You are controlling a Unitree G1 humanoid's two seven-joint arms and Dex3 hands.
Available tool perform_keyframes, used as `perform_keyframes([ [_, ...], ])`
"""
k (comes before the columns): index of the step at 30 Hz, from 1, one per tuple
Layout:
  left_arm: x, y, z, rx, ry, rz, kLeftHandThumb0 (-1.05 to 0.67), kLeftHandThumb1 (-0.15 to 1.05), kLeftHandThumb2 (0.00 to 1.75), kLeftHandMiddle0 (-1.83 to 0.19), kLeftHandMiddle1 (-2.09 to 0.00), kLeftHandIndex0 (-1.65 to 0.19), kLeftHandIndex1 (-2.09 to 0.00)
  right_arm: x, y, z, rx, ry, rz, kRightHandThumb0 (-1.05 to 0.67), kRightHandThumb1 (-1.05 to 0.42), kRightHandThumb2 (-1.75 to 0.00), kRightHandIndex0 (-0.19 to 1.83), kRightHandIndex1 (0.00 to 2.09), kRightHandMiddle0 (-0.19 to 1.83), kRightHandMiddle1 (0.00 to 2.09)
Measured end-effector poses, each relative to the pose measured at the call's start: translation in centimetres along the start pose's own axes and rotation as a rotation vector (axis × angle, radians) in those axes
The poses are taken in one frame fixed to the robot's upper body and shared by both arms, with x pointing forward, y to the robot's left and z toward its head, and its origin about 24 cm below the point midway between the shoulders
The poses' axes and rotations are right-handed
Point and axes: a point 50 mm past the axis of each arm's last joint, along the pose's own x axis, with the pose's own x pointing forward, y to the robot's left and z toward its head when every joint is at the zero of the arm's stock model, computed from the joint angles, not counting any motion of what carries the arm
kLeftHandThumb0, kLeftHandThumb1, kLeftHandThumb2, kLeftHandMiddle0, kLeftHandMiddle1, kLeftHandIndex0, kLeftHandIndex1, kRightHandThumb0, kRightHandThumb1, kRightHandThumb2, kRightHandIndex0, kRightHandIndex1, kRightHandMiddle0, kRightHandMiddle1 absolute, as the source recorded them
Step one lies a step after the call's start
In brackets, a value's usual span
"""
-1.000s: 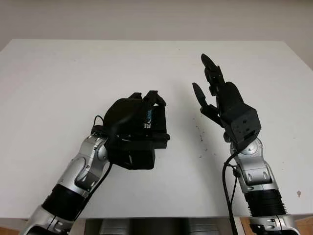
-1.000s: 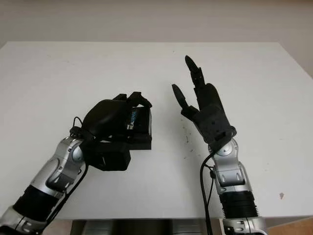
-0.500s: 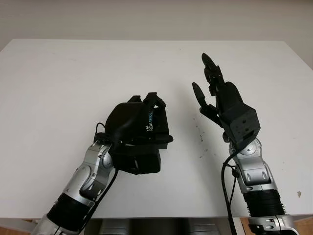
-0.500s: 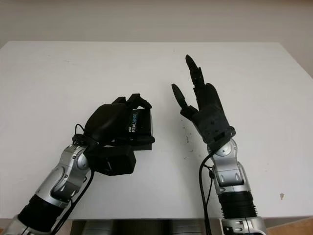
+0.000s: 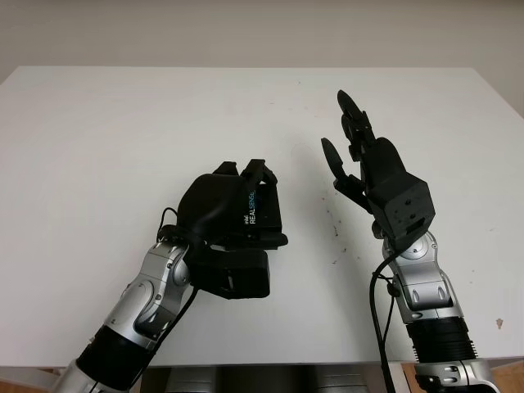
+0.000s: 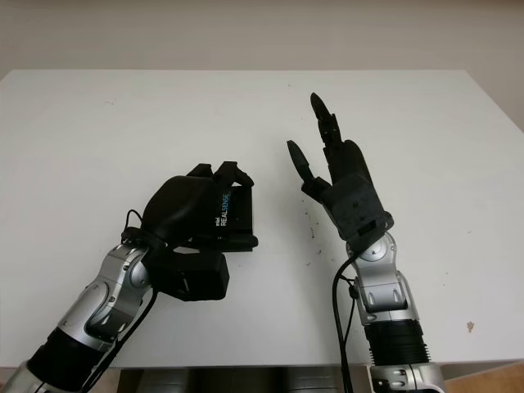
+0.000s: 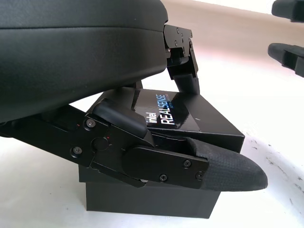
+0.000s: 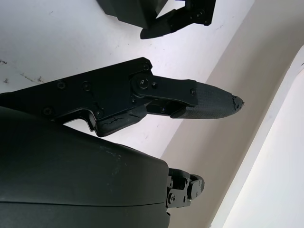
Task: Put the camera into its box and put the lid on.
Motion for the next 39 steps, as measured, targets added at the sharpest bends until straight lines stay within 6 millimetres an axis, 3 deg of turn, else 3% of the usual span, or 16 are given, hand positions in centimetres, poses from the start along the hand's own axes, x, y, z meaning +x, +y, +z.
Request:
perform_keyframes([
  [8, -0.2, -0.7, 0.0, 0.055, -0.028, -0.006, -0.39, 1.05, 0.39, -0.91, -2.09, -0.22, -2.09, 0.0, 0.0, 0.0, 0.001, 0.0, 0.001, -0.74, -1.05, -0.55, 0.02, 0.06, -0.03, 0.2],
  [17, -0.2, -1.1, -0.1, 0.044, -0.019, -0.021, -0.38, 1.05, 0.39, -0.97, -2.09, -0.2, -2.09, 0.0, 0.0, 0.0, 0.001, 0.002, -0.002, -0.75, -1.05, -0.54, 0.01, 0.05, -0.02, 0.19],
  [27, -0.2, -1.7, -0.2, -0.021, 0.016, -0.053, -0.37, 1.05, 0.41, -0.63, -2.09, 0.03, -2.08, 0.0, -0.1, 0.0, 0.01, 0.0, 0.0, -0.73, -1.05, -0.54, 0.01, 0.05, -0.02, 0.18],
  [36, -0.2, -1.9, -0.3, -0.063, 0.042, -0.065, -0.4, 1.05, 0.42, -0.38, -2.09, 0.03, -2.09, 0.0, -0.1, 0.2, 0.018, -0.019, 0.006, -0.73, -1.05, -0.54, 0.01, 0.05, -0.02, 0.19],
  [38, -0.3, -1.9, -0.3, -0.073, 0.054, -0.065, -0.49, 1.05, 0.41, -0.13, -2.09, 0.12, -2.04, 0.0, -0.1, 0.2, 0.019, -0.019, 0.007, -0.73, -1.05, -0.54, 0.01, 0.05, -0.02, 0.19],
  [39, -0.3, -2.0, -0.3, -0.078, 0.064, -0.074, -0.56, 1.05, 0.42, 0.03, -2.03, 0.16, -1.78, 0.0, -0.1, 0.2, 0.018, -0.019, 0.007, -0.73, -1.05, -0.55, 0.01, 0.05, -0.02, 0.19],
])
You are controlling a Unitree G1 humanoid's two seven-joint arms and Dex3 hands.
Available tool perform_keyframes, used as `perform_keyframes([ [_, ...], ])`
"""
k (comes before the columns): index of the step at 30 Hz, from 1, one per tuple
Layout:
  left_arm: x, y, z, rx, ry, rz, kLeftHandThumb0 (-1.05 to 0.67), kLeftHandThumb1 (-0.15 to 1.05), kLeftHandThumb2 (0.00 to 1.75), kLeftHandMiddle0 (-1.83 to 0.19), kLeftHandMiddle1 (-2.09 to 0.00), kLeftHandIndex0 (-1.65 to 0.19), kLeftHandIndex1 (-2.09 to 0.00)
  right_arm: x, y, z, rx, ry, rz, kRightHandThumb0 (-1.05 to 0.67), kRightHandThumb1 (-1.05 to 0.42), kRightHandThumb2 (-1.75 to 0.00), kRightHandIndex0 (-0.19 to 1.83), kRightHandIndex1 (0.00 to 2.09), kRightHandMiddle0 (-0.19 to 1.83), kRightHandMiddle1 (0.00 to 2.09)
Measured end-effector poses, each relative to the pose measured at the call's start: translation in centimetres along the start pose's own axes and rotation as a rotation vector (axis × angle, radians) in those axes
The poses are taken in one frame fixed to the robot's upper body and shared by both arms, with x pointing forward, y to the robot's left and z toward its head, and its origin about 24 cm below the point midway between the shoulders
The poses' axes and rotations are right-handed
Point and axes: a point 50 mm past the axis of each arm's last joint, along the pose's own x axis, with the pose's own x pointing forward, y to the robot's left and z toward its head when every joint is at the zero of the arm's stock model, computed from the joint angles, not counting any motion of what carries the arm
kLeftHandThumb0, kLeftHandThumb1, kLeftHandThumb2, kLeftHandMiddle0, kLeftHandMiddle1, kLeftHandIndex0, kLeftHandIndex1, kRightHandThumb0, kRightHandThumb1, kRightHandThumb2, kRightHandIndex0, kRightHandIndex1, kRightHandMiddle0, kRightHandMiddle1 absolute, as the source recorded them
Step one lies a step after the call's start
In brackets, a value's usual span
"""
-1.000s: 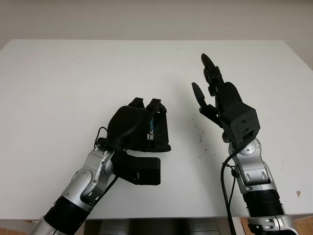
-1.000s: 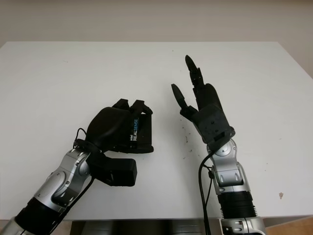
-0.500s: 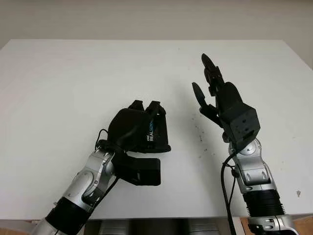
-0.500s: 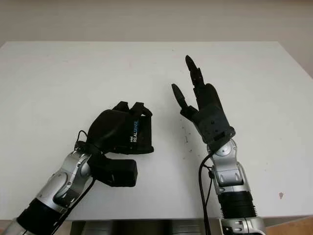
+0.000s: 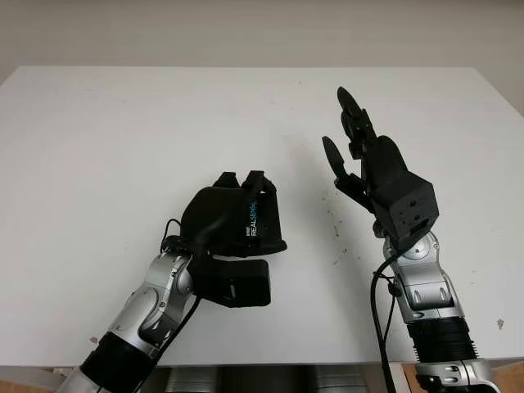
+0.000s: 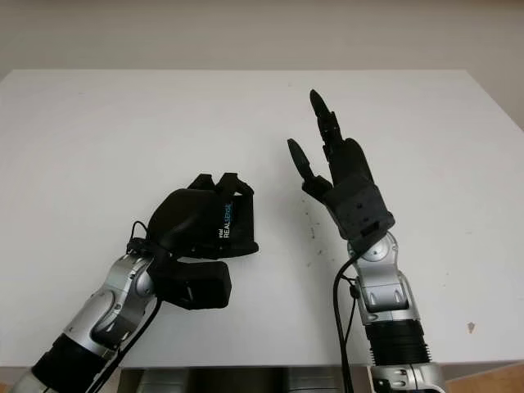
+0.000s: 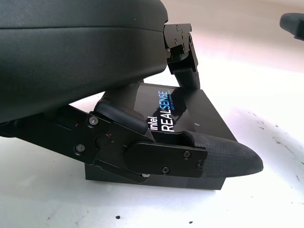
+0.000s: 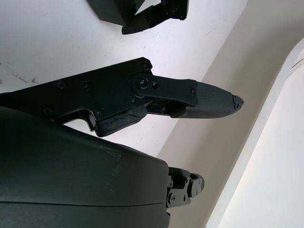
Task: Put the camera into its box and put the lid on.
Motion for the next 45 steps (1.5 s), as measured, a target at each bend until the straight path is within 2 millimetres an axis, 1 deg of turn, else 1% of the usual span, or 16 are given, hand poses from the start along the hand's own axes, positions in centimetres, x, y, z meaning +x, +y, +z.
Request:
perform_keyframes([
  [1, 0.0, -0.2, 0.1, 0.002, 0.012, -0.018, -0.64, 1.05, 0.45, 0.12, -1.69, 0.16, -1.28, 0.0, 0.0, 0.0, -0.002, 0.001, 0.0, -0.74, -1.05, -0.55, 0.02, 0.06, -0.02, 0.19],
  [2, 0.0, -0.2, 0.2, 0.01, 0.022, -0.033, -0.67, 1.05, 0.46, 0.16, -1.57, 0.13, -1.06, 0.0, 0.0, 0.0, -0.004, 0.003, 0.0, -0.74, -1.05, -0.55, 0.02, 0.06, -0.02, 0.19],
  [3, 0.0, -0.2, 0.3, 0.026, 0.032, -0.055, -0.73, 1.05, 0.52, 0.14, -0.97, 0.11, -0.68, 0.0, 0.0, -0.1, -0.004, 0.006, 0.0, -0.75, -1.05, -0.54, 0.02, 0.06, -0.02, 0.19],
  [4, 0.0, -0.2, 0.3, 0.055, 0.046, -0.088, -0.79, 1.05, 0.57, 0.16, -0.45, 0.11, -0.35, 0.0, 0.0, -0.1, -0.004, 0.013, 0.0, -0.75, -1.05, -0.54, 0.01, 0.05, -0.02, 0.18],
  [5, 0.0, -0.2, 0.3, 0.08, 0.059, -0.125, -0.82, 1.05, 0.58, 0.17, -0.26, 0.11, -0.22, 0.0, 0.0, -0.2, -0.004, 0.015, 0.0, -0.74, -1.05, -0.54, 0.01, 0.05, -0.02, 0.18],
  [7, 0.0, -0.1, 0.3, 0.104, 0.081, -0.182, -0.85, 1.05, 0.57, 0.19, -0.06, 0.14, -0.1, -0.1, 0.0, -0.2, -0.004, 0.015, 0.0, -0.74, -1.05, -0.54, 0.02, 0.05, -0.02, 0.18],
  [10, 0.1, 0.3, 0.3, 0.117, 0.1, -0.225, -0.87, 1.05, 0.57, 0.19, -0.01, 0.16, -0.06, -0.1, 0.0, -0.2, -0.004, 0.015, 0.0, -0.75, -1.05, -0.54, 0.01, 0.05, -0.01, 0.18],
  [14, 0.1, 0.7, 0.5, 0.139, 0.098, -0.258, -0.91, 1.05, 0.58, 0.19, 0.0, 0.19, -0.01, -0.2, 0.0, -0.3, -0.006, 0.021, -0.001, -0.74, -1.05, -0.54, 0.01, 0.05, -0.01, 0.17],
  [22, -0.1, 0.6, 0.4, 0.164, 0.097, -0.27, -0.94, 1.05, 0.57, 0.19, 0.0, 0.19, 0.0, -0.3, 0.0, -0.2, -0.003, 0.018, 0.0, -0.75, -1.05, -0.55, 0.01, 0.05, -0.01, 0.16],
  [25, -0.4, 0.6, 0.4, 0.166, 0.093, -0.27, -0.95, 1.05, 0.65, 0.19, 0.0, 0.19, 0.0, -0.3, 0.0, -0.2, -0.006, 0.019, -0.001, -0.74, -1.05, -0.54, 0.01, 0.05, -0.01, 0.15],
  [30, -1.1, 0.8, 0.1, 0.075, 0.062, -0.237, -0.91, 1.05, 0.66, 0.19, 0.0, 0.19, 0.0, -0.3, 0.0, -0.2, -0.007, 0.018, -0.002, -0.75, -1.05, -0.54, 0.01, 0.05, 0.0, 0.15],
  [31, -1.3, 0.9, -0.1, 0.024, 0.048, -0.231, -0.89, 1.05, 0.65, 0.19, 0.0, 0.19, 0.0, -0.3, 0.0, -0.2, -0.007, 0.017, -0.002, -0.75, -1.05, -0.54, 0.01, 0.05, 0.0, 0.15],
  [35, -2.6, 1.6, -1.3, -0.297, -0.003, -0.188, -0.86, 1.05, 0.65, 0.19, 0.0, 0.19, 0.0, -0.3, -0.1, -0.1, -0.001, 0.022, -0.001, -0.75, -1.05, -0.54, -0.01, 0.04, -0.01, 0.14],
  [40, -4.0, 2.4, -3.4, -0.745, -0.03, -0.116, -0.8, 1.05, 0.64, 0.19, 0.0, 0.19, 0.0, -0.4, -0.1, 0.0, 0.002, 0.02, 0.0, -0.75, -1.05, -0.55, 0.0, 0.05, -0.01, 0.14],
  [41, -4.2, 2.8, -3.7, -0.806, -0.038, -0.09, -0.79, 1.05, 0.65, 0.19, 0.0, 0.19, 0.0, -0.4, 0.0, 0.0, 0.001, 0.018, 0.001, -0.75, -1.05, -0.55, 0.0, 0.05, -0.01, 0.13],
  [45, -4.9, 4.1, -5.6, -1.028, -0.026, 0.05, -0.81, 1.05, 0.61, 0.19, 0.0, 0.19, 0.0, -0.4, 0.1, 0.2, -0.014, 0.008, -0.008, -0.74, -1.05, -0.55, 0.01, 0.06, 0.0, 0.14],
])
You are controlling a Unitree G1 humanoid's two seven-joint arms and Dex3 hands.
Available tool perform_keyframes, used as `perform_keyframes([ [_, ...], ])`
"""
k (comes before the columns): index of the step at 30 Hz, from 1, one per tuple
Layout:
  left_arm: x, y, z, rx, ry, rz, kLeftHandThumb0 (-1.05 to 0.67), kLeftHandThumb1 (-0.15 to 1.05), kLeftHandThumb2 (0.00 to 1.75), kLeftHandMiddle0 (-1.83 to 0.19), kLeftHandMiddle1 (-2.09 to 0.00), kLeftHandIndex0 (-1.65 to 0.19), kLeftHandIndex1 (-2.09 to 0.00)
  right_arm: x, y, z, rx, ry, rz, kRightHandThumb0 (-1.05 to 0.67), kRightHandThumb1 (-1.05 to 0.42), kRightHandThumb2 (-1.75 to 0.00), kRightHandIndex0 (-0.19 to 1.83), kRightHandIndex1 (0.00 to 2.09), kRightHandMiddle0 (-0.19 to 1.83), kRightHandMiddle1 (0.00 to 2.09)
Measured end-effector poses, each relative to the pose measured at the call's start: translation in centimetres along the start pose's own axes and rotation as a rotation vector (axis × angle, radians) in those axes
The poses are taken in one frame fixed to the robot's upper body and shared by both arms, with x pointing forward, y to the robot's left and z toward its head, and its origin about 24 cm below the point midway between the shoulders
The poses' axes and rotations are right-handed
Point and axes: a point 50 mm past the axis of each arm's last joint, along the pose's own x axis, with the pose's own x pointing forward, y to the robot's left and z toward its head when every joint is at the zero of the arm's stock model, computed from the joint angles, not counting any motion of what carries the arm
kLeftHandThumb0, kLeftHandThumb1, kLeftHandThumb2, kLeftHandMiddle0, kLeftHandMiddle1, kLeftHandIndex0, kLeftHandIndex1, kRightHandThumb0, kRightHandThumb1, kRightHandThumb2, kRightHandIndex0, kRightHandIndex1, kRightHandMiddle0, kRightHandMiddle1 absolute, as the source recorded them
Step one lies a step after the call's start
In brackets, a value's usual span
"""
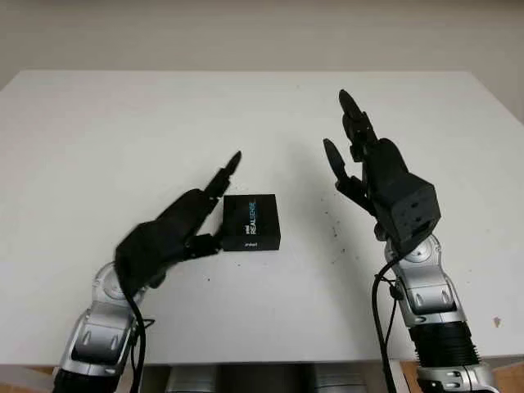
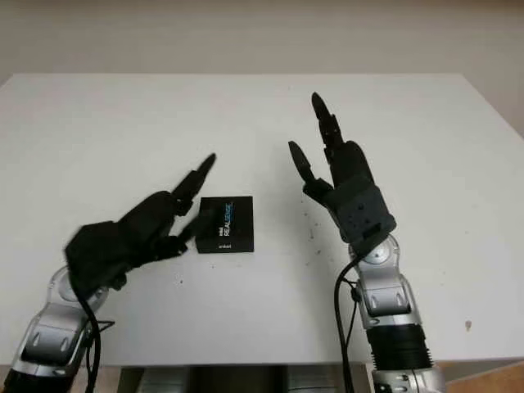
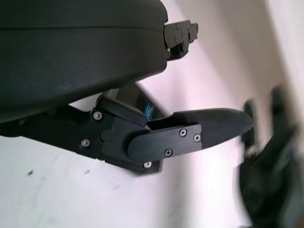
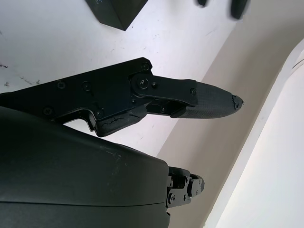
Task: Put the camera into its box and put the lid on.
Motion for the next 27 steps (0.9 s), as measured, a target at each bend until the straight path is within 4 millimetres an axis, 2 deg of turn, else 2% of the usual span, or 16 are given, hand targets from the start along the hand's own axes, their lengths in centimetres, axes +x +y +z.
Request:
perform_keyframes([
  [4, -0.5, 1.4, 0.0, -0.141, -0.041, 0.08, -0.81, 1.05, 0.63, 0.19, 0.0, 0.19, 0.0, 0.0, 0.2, 0.1, 0.008, -0.002, -0.004, -0.77, -1.05, -0.56, -0.02, 0.04, -0.03, 0.11],
  [12, -0.1, 3.6, -0.8, -0.245, -0.067, 0.223, -0.82, 1.05, 0.66, 0.19, 0.0, 0.19, 0.0, 0.0, 1.0, 0.1, 0.138, 0.035, 0.029, -0.76, -1.05, -0.58, -0.13, 0.01, -0.13, 0.05],
  [21, 0.4, 4.4, -2.6, -0.288, -0.063, 0.306, -0.79, 1.05, 0.67, 0.19, 0.0, 0.19, 0.0, -0.2, 1.3, -0.2, 0.175, 0.054, 0.031, -0.8, -1.05, -0.62, -0.19, 0.0, -0.19, 0.01],
  [27, 0.8, 4.9, -2.9, -0.326, -0.094, 0.326, -0.79, 1.05, 0.67, 0.19, 0.0, 0.19, 0.0, -0.6, 1.7, -0.7, 0.202, 0.078, 0.021, -0.82, -1.05, -0.61, -0.19, 0.0, -0.19, 0.0],
])
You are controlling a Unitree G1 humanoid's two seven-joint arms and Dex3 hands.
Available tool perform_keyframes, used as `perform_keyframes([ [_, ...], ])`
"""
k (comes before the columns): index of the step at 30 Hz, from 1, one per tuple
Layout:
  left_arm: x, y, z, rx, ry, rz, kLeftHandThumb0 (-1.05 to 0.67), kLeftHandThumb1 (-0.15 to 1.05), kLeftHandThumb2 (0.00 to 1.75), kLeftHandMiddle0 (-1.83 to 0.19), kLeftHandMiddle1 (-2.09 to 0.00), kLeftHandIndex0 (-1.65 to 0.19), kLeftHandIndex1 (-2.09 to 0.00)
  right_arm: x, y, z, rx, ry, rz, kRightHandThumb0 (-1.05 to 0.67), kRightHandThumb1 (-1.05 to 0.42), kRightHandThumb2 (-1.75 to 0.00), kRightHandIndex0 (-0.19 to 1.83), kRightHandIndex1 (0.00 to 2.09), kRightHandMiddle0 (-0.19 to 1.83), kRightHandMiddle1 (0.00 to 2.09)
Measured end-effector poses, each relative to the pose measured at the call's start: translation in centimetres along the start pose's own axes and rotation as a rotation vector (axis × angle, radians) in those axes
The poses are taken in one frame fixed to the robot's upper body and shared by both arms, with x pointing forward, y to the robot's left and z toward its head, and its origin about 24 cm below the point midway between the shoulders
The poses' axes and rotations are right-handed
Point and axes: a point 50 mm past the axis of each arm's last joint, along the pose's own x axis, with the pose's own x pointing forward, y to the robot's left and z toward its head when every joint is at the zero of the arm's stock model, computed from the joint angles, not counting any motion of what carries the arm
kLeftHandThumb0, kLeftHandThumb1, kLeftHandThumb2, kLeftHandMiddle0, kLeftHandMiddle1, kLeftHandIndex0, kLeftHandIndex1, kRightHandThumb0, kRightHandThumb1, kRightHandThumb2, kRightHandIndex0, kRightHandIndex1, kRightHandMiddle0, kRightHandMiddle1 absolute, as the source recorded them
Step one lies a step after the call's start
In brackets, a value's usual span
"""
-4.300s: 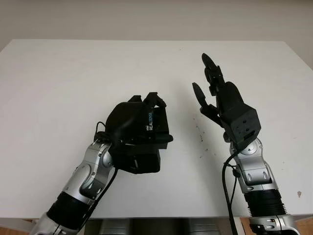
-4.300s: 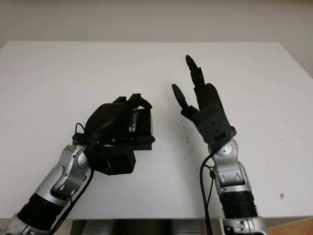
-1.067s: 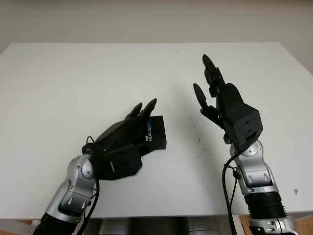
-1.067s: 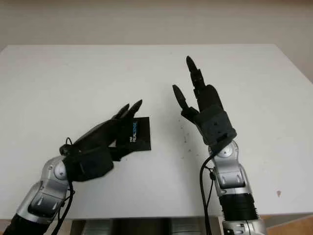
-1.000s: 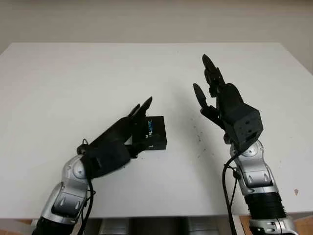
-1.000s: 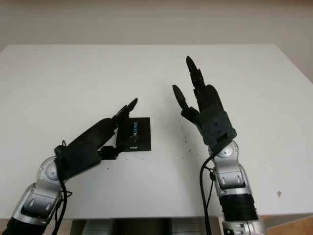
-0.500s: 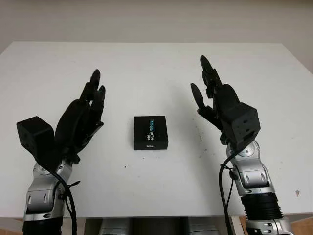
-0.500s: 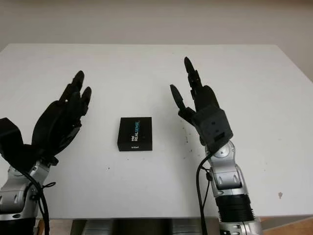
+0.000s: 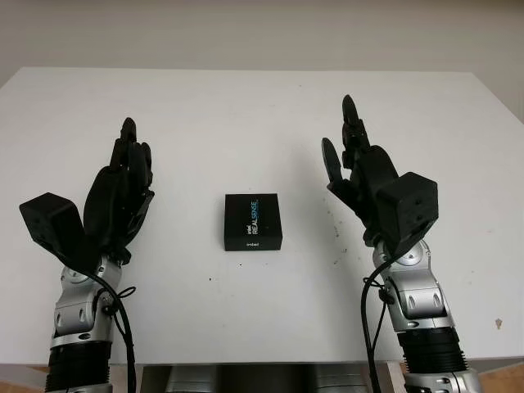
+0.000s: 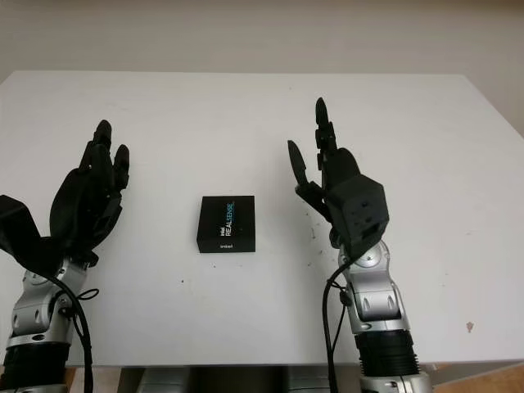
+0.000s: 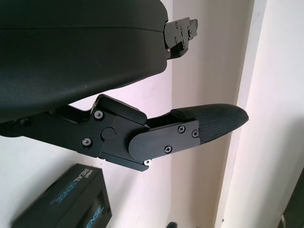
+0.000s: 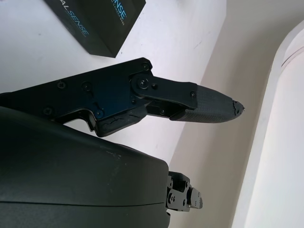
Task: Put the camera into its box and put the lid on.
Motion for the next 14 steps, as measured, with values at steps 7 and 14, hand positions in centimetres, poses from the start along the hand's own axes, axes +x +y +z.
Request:
perform_keyframes([
  [7, 0.09, -0.32, -0.36, -0.03, -0.011, 0.004, -0.8, 1.05, 0.66, 0.19, 0.0, 0.19, 0.0, -0.23, 0.4, -0.48, 0.033, 0.028, -0.006, -0.86, -1.05, -0.6, -0.19, 0.0, -0.19, 0.0],
  [14, 0.12, -0.61, -0.2, -0.024, -0.019, 0.004, -0.81, 1.05, 0.66, 0.19, 0.0, 0.19, 0.0, -0.24, 0.37, -0.23, 0.032, 0.026, -0.009, -0.85, -1.05, -0.6, -0.19, 0.0, -0.19, 0.0],
])
